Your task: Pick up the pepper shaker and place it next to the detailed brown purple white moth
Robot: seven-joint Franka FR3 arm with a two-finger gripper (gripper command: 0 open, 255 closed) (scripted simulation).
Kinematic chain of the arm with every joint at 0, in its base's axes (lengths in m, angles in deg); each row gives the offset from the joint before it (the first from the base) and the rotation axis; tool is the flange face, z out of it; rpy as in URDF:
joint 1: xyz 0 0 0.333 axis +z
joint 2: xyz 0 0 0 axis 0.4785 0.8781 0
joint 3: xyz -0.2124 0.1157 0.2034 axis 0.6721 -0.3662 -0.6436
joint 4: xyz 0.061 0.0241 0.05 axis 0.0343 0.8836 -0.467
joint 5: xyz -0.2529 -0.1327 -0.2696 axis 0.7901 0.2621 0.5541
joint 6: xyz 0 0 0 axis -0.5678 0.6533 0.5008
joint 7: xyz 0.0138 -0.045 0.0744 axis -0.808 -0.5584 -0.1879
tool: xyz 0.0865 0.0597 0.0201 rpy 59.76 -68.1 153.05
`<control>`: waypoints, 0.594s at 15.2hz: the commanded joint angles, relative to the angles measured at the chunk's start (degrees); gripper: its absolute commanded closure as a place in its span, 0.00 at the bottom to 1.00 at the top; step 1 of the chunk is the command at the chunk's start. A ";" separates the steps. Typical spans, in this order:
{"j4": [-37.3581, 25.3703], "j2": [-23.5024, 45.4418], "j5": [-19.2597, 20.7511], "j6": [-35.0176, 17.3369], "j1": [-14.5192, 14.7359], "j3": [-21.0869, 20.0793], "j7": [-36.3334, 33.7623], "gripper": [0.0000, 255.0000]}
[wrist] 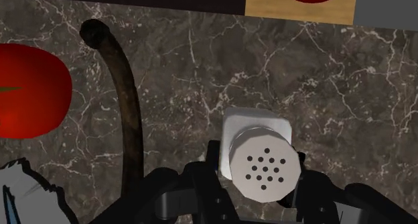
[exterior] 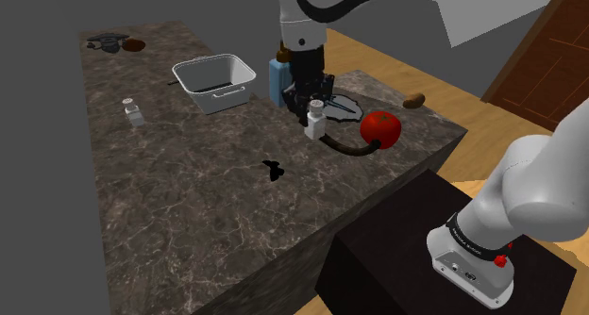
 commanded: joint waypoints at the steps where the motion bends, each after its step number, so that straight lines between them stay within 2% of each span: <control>1: -2.38 2.54 -0.20 -0.38 1.15 -1.29 -2.53 1.00; 3: -6.67 6.16 -0.19 0.01 2.76 -2.91 -5.88 1.00; 9: -2.87 6.85 -0.11 -4.46 2.86 -2.91 -5.55 1.00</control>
